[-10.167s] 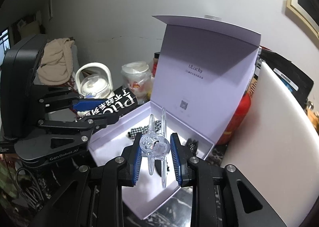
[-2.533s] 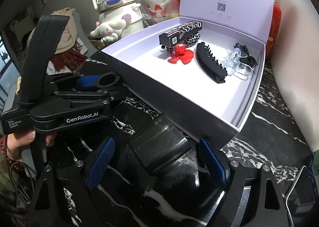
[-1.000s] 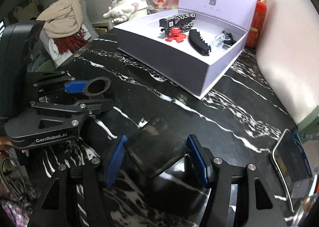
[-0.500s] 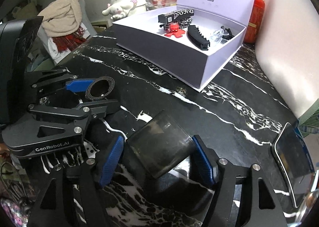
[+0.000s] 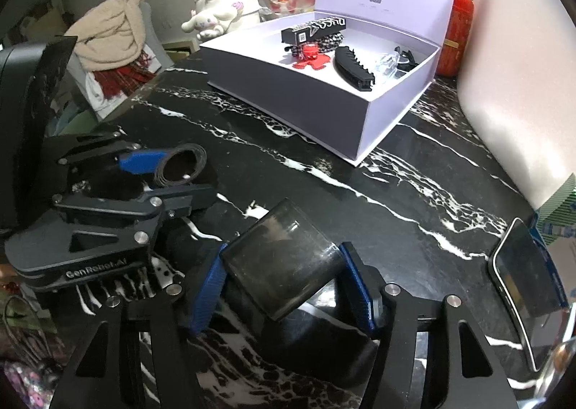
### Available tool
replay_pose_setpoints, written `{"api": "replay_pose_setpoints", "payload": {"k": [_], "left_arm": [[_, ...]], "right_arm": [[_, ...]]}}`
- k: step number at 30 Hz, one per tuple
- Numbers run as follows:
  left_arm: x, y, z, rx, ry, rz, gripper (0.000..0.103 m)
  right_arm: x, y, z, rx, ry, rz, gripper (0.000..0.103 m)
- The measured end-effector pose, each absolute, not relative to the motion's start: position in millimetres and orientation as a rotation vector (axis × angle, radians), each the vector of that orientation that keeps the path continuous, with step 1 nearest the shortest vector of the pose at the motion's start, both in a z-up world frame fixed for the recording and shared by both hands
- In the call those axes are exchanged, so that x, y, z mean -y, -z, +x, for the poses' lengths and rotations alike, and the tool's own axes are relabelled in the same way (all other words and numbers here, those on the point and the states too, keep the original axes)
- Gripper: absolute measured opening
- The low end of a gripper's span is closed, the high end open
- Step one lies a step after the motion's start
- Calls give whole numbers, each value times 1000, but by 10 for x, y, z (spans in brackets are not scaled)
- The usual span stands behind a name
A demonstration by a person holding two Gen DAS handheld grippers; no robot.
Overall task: Organize rigid objects
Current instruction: 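Lift the black ring with the left tool while the right tool carries the smoky case toward the box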
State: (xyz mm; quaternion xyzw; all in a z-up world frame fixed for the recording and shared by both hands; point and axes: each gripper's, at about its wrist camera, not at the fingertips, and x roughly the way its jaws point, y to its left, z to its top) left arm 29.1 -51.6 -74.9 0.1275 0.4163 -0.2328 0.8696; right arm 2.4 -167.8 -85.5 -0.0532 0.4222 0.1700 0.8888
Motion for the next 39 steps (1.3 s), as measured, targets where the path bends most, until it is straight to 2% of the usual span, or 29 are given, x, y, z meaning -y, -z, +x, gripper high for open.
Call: {"api": "replay_pose_setpoints", "payload": {"k": [18,39], "left_arm": [[489,382,249,-813,475,266,40],[483,-350,475,-717,463,240,40]], "right_arm": [[1644,561,-37,-821,-378,-128,62],[1660,-171,69,-680,-431,-158,62]]}}
